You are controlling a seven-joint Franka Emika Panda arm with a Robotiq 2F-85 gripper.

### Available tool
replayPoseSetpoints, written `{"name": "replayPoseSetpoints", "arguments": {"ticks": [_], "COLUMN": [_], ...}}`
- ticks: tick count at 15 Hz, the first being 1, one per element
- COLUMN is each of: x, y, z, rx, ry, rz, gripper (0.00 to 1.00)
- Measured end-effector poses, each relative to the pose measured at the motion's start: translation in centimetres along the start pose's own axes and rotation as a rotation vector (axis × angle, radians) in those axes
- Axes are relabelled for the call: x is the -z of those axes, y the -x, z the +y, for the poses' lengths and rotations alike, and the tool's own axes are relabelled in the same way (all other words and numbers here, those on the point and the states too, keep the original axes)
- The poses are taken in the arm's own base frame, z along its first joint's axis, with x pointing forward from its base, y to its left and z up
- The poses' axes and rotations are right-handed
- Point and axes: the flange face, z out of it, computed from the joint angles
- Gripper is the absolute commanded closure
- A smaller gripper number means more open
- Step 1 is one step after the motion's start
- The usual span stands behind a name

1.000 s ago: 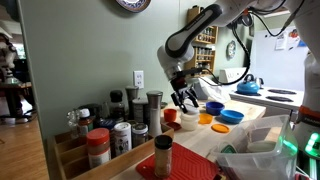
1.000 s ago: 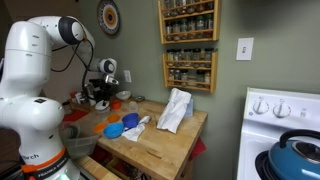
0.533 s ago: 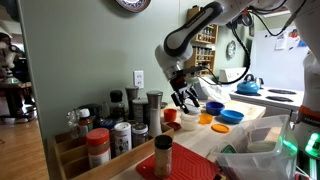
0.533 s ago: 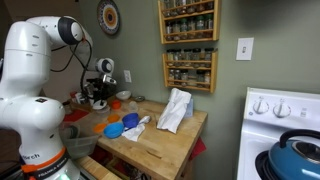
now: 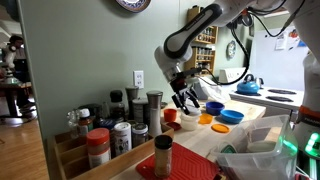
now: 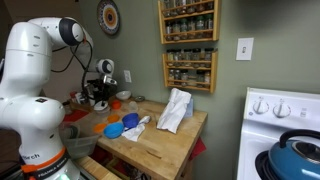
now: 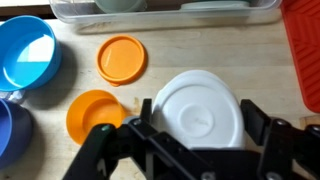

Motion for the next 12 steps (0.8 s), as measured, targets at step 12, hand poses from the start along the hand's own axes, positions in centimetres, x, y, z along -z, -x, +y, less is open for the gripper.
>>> {"name": "replayPoseSetpoints", "arguments": {"ticks": [12], "x": [-0.07], "y": [-0.73], "z": [-0.09], "rx": [0.0], "ry": [0.005], "rz": [0.003], "gripper": [0.39]}}
